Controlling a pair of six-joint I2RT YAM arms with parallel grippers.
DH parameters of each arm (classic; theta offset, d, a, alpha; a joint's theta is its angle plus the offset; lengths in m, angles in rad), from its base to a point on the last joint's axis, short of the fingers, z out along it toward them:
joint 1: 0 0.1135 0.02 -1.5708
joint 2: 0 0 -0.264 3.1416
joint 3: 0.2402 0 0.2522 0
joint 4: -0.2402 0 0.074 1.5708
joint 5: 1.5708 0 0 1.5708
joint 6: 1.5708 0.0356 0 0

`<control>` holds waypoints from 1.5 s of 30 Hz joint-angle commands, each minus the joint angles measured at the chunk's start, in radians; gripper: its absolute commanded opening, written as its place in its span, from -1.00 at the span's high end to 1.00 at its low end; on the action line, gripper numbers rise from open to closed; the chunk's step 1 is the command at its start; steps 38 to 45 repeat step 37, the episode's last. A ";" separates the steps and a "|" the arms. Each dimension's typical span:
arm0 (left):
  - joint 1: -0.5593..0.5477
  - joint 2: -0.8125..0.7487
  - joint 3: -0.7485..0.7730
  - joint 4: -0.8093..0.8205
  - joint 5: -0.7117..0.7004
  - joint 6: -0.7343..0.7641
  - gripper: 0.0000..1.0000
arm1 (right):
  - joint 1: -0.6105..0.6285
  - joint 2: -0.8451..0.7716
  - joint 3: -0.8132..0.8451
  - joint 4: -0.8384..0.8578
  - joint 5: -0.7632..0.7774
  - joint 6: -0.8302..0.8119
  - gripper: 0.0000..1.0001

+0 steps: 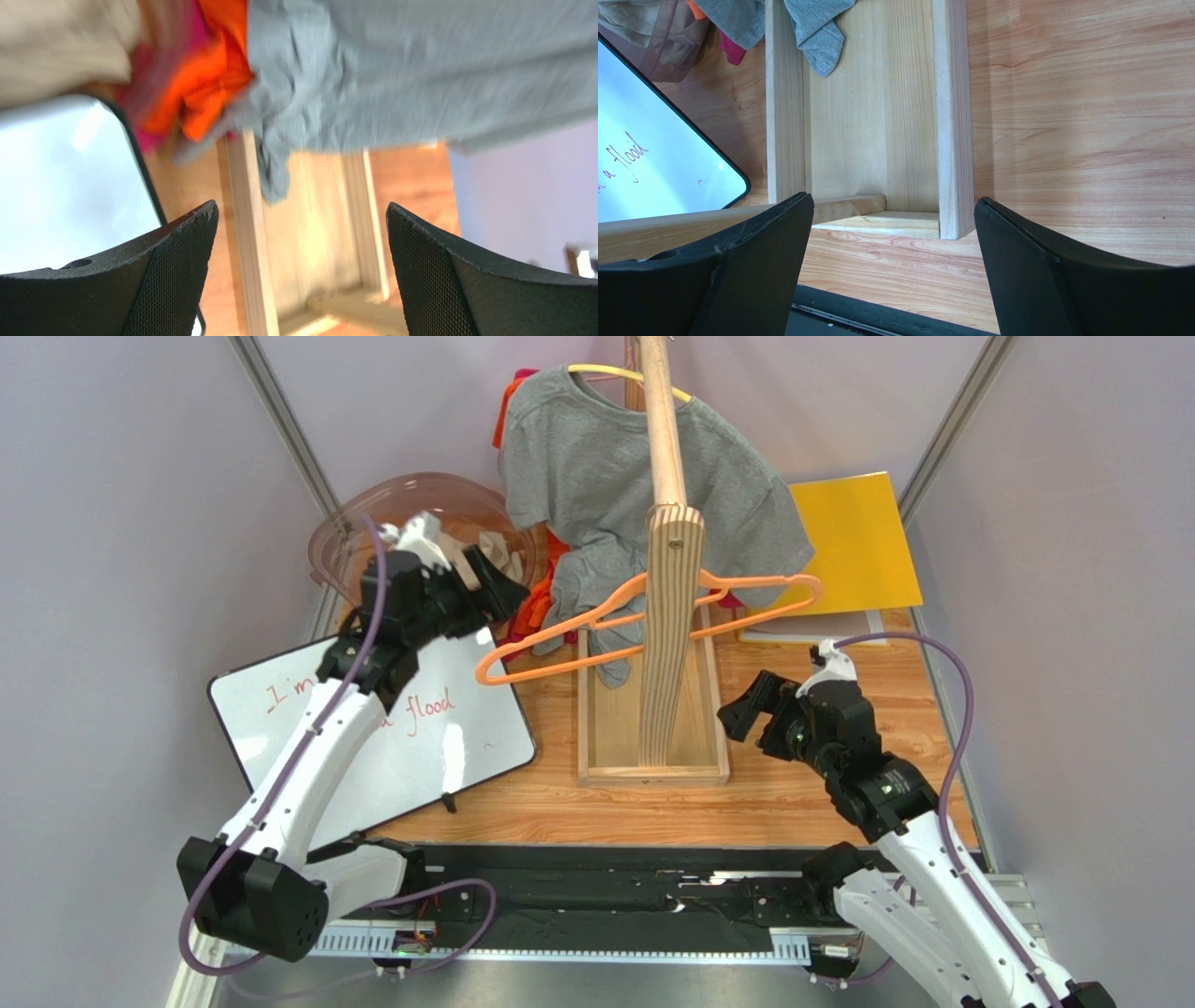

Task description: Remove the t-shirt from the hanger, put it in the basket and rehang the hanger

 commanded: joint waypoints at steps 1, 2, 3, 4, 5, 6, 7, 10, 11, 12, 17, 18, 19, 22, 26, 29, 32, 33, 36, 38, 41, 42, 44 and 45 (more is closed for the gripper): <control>-0.159 -0.064 -0.191 0.113 -0.051 -0.022 -0.83 | -0.002 -0.017 -0.043 0.092 -0.031 0.032 -0.82; -0.226 -0.079 -0.219 0.131 -0.057 -0.019 -0.83 | -0.002 -0.024 -0.054 0.103 -0.037 0.046 -0.81; -0.256 -0.081 -0.238 0.135 -0.069 -0.014 -0.83 | -0.002 -0.040 -0.062 0.112 -0.038 0.052 -0.81; -0.280 -0.083 -0.276 0.132 -0.072 -0.014 -0.83 | -0.002 -0.049 -0.074 0.115 -0.038 0.055 -0.81; -0.318 -0.092 -0.302 0.135 -0.074 -0.019 -0.83 | -0.002 -0.057 -0.082 0.117 -0.038 0.061 -0.81; -0.337 -0.102 -0.334 0.165 -0.072 -0.049 -0.82 | -0.002 -0.069 -0.089 0.115 -0.036 0.066 -0.82; -0.369 -0.137 -0.417 0.196 -0.071 -0.068 -0.82 | -0.002 -0.099 -0.111 0.115 -0.033 0.074 -0.82; -0.438 -0.232 -0.589 0.324 -0.089 -0.154 -0.81 | -0.002 -0.180 -0.180 0.132 -0.019 0.103 -0.82; -0.452 -0.254 -0.627 0.402 -0.085 -0.169 -0.81 | -0.002 -0.208 -0.200 0.137 -0.019 0.112 -0.86; -0.464 -0.277 -0.694 0.436 -0.066 -0.184 -0.81 | -0.002 -0.228 -0.218 0.144 -0.027 0.138 -0.87; -0.508 -0.411 -0.871 0.592 0.045 -0.191 -0.81 | -0.003 -0.406 -0.385 0.195 -0.096 0.210 -0.91; -0.514 -0.458 -0.899 0.607 0.058 -0.201 -0.81 | -0.002 -0.438 -0.413 0.201 -0.097 0.238 -0.96; -0.526 -0.484 -0.926 0.637 0.064 -0.209 -0.81 | -0.002 -0.469 -0.436 0.207 -0.103 0.247 -1.00; -0.544 -0.613 -1.061 0.687 0.072 -0.250 -0.83 | -0.001 -0.602 -0.534 0.220 -0.139 0.302 -1.00; -0.546 -0.820 -1.200 0.606 0.075 -0.264 -0.86 | -0.004 -0.681 -0.652 0.276 -0.182 0.385 -1.00; -0.554 -0.980 -1.191 0.443 0.064 -0.212 -0.86 | -0.003 -0.650 -0.731 0.327 -0.203 0.419 -1.00; -0.554 -1.132 -1.186 0.311 0.044 -0.188 -0.86 | -0.002 -0.643 -0.731 0.324 -0.209 0.381 -1.00; -0.555 -1.203 -1.184 0.249 0.035 -0.184 -0.87 | -0.002 -0.649 -0.732 0.319 -0.209 0.374 -1.00; -0.554 -1.282 -1.183 0.176 0.020 -0.180 -0.88 | -0.002 -0.667 -0.732 0.304 -0.209 0.374 -1.00; -0.555 -1.291 -1.183 0.144 0.017 -0.180 -0.88 | -0.002 -0.670 -0.732 0.306 -0.212 0.373 -1.00; -0.555 -1.291 -1.183 0.144 0.017 -0.180 -0.88 | -0.002 -0.670 -0.732 0.306 -0.212 0.373 -1.00; -0.555 -1.291 -1.183 0.144 0.017 -0.180 -0.88 | -0.002 -0.670 -0.732 0.306 -0.212 0.373 -1.00; -0.555 -1.291 -1.183 0.144 0.017 -0.180 -0.88 | -0.002 -0.670 -0.732 0.306 -0.212 0.373 -1.00; -0.555 -1.291 -1.183 0.144 0.017 -0.180 -0.88 | -0.002 -0.670 -0.732 0.306 -0.212 0.373 -1.00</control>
